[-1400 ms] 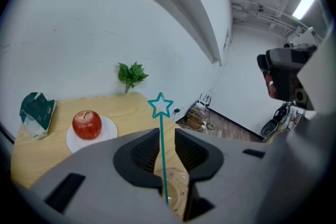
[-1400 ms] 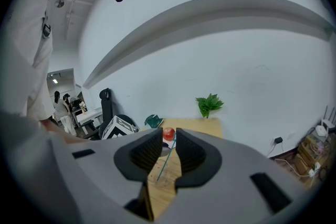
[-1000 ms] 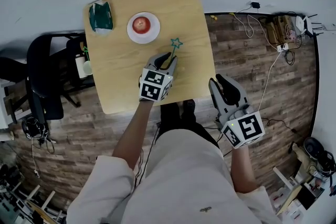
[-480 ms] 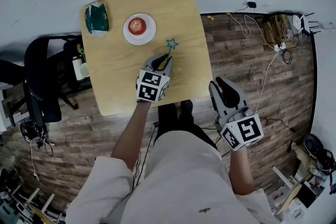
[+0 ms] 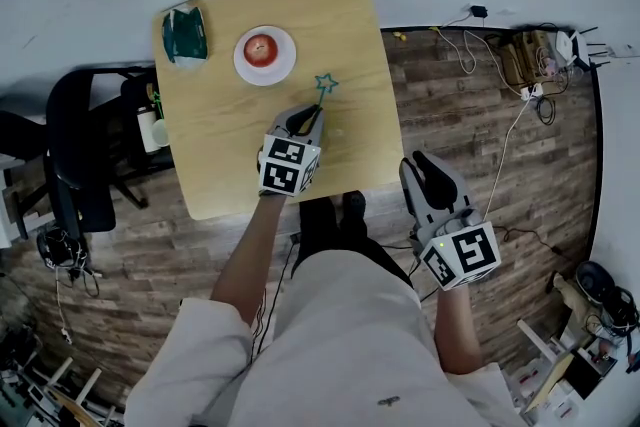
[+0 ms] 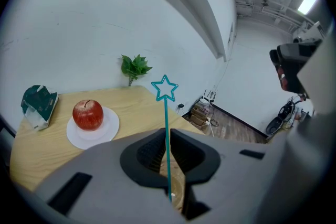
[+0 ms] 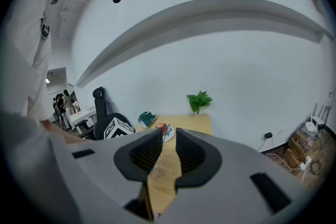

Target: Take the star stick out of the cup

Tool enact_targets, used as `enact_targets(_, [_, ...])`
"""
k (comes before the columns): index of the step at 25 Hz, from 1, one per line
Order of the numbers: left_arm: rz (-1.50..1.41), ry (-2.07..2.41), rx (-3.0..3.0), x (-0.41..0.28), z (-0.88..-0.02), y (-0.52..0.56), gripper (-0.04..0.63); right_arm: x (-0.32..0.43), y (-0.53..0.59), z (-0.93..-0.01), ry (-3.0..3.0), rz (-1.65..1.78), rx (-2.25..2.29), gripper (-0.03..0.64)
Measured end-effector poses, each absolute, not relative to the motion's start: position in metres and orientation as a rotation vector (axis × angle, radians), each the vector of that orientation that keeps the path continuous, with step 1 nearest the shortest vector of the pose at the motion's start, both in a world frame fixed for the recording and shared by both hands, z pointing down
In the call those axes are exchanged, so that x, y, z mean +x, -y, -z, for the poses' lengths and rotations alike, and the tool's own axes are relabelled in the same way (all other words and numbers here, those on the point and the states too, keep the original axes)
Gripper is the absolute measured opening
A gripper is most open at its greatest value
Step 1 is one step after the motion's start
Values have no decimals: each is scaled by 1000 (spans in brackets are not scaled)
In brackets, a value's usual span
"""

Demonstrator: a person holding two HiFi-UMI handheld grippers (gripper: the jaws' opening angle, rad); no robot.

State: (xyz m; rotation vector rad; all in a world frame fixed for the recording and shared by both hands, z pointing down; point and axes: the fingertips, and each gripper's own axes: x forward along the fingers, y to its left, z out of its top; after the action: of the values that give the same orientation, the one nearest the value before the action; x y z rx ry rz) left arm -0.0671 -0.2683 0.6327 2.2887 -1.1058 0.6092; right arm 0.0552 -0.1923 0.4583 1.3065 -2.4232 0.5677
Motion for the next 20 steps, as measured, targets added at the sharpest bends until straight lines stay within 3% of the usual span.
enact_targets(20, [-604,1173,2312,-70,-610,251,20,57,178,-446,2489,-535,1291,77])
